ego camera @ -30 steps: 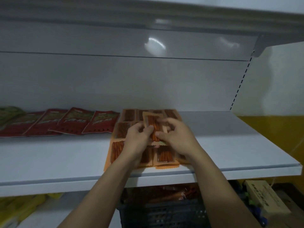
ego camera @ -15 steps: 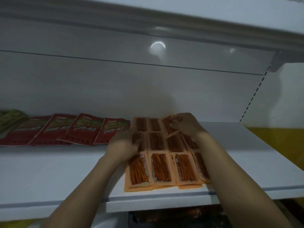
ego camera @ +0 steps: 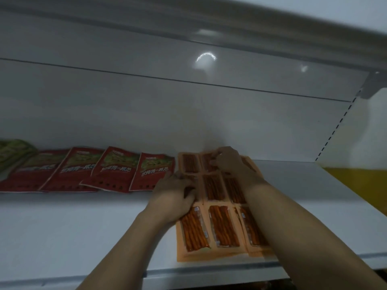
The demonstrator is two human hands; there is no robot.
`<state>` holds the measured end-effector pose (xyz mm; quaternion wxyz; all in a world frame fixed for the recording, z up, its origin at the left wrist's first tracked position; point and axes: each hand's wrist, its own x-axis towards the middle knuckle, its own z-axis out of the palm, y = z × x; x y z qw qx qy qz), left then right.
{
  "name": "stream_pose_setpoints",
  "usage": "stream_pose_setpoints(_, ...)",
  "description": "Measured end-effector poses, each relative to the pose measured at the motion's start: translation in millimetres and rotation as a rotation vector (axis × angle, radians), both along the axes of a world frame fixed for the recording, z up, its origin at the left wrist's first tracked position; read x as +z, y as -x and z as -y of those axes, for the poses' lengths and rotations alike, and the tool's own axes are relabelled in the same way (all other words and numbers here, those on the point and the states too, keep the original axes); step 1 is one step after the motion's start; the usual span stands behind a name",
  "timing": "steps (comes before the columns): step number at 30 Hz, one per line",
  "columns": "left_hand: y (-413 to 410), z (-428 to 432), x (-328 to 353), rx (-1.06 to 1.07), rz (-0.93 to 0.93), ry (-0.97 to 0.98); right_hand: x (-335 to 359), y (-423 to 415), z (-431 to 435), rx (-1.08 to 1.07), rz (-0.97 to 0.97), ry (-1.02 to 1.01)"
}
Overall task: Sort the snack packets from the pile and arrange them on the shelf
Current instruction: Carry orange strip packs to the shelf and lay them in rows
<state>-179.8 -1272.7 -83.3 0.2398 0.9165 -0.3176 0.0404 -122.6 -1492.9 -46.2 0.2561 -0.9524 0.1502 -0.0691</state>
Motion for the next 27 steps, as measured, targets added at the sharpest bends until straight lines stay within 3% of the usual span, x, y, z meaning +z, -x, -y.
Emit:
stream_pose_setpoints(11,-1,-2,-7,0.002,0.015,-0.022,0,6,-6,0.119,-0.139,0.317)
stream_pose_setpoints(22,12,-8,18,0.110,0.085,0.015,40,91,10,0.141,0.003,-0.002)
stream_pose_setpoints(27,22,-6,38,0.137,0.199,-0.001,44,121,6,0.187,0.028,0.076)
